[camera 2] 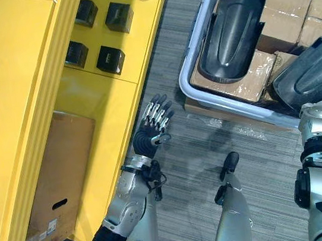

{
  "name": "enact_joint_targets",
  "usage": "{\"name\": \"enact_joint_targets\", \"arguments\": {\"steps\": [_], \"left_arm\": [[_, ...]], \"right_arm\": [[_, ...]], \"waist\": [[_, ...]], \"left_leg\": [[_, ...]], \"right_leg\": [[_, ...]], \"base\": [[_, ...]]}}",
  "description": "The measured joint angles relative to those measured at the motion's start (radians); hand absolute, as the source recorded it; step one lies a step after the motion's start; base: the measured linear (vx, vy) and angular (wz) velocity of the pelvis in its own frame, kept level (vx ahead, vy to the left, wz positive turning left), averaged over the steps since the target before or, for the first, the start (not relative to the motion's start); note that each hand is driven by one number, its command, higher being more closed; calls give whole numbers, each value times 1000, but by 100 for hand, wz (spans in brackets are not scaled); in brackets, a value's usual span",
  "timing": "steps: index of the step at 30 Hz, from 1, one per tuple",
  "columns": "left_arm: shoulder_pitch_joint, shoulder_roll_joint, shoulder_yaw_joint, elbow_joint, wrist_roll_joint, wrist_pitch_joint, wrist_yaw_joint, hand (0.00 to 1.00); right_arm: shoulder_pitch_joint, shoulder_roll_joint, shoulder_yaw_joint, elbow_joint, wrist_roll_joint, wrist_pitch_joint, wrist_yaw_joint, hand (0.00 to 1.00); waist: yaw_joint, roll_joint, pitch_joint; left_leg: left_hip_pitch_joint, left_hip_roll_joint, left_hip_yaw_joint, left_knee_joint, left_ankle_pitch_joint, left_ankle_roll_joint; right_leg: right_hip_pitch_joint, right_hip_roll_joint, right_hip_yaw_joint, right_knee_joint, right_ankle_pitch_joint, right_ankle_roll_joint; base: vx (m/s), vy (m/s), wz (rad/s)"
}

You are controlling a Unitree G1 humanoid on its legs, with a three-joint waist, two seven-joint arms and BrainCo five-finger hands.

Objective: Walk over and take plastic housings, then place them on the shelf

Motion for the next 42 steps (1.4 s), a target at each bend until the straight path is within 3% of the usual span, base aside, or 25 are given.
{"name": "enact_joint_targets", "arguments": {"steps": [5, 10, 12, 14, 19, 23, 27, 31, 32, 33, 36, 42], "left_arm": [[20, 21, 22, 0, 16, 0, 5, 0], [-9, 53, 53, -24, 114, 4, 36, 0], [-39, 63, 65, -25, 132, 41, 41, 0], [-85, 89, 83, -24, 154, 107, 42, 0], [-261, 153, 127, 43, 202, 221, 41, 0], [-410, 202, 145, 153, 198, 307, 27, 0], [-506, 222, 145, 232, 180, 405, 11, 0], [-557, 217, 143, 258, 3, 479, -18, 0], [-586, 213, 142, 289, -114, 518, -28, 0], [-593, 210, 141, 305, -142, 529, -30, 0], [-630, 196, 137, 369, -248, 542, -49, 0], [-665, 190, 145, 430, -356, 536, -49, 0]], "right_arm": [[-27, -16, 43, 0, -16, -3, -4, 100], [-80, -28, 98, -15, -79, -2, -3, 100], [-93, -35, 113, -44, -78, -2, -2, 100], [-123, -35, 145, -63, -79, -2, 1, 100], [-153, -33, 173, -186, -125, -5, 30, 100], [-164, -15, 190, -289, -190, -57, 63, 100], [-190, 14, 192, -387, -215, -104, 98, 100], [-193, 55, 203, -422, -235, -146, 139, 100], [-193, 80, 223, -432, -255, -167, 158, 100], [-193, 92, 230, -432, -262, -175, 161, 100], [-193, 122, 243, -437, -291, -211, 182, 100], [-193, 176, 300, -436, -314, -225, 220, 100]], "waist": [[-21, 0, 0], [-48, -3, 1], [-53, -5, 2], [-63, -14, 2], [-94, -53, 14], [-134, -97, 17], [-162, -104, 18], [-176, -110, 17], [-185, -117, 15], [-185, -120, 13], [-191, -121, 13], [-204, -124, 12]], "left_leg": [[25, 2, -3, 14, -8, 3], [61, 5, 1, 16, -17, 3], [75, 9, 8, 16, -19, 1], [95, 20, 25, 15, -26, -3], [170, 55, 75, 15, -51, -14], [227, 65, 114, -5, -59, -18], [280, 78, 149, -25, -65, -25], [338, 87, 172, -56, -68, -32], [362, 88, 187, -69, -68, -32], [373, 87, 196, -75, -68, -33], [393, 88, 207, -86, -67, -34], [441, 87, 219, -113, -64, -38]], "right_leg": [[51, 11, -5, -42, 19, 3], [105, 24, 1, -90, 25, 7], [116, 29, 11, -101, 31, 6], [132, 38, 22, -119, 49, 6], [174, 67, 70, -145, 66, -3], [208, 76, 100, -174, 69, -5], [226, 88, 129, -177, 75, -9], [260, 99, 148, -189, 72, -14], [275, 100, 152, -199, 72, -14], [276, 100, 158, -199, 72, -14], [283, 101, 165, -201, 70, -16], [316, 104, 168, -210, 69, -19]], "base": [[-43, 10, -2], [-32, 14, -4], [-8, 4, -11], [16, 3, -24], [24, 3, -33], [14, 11, -26], [32, 18, -24], [48, 17, -18], [34, 23, -13], [36, 29, -20], [28, 24, -10], [19, 16, -3]]}}
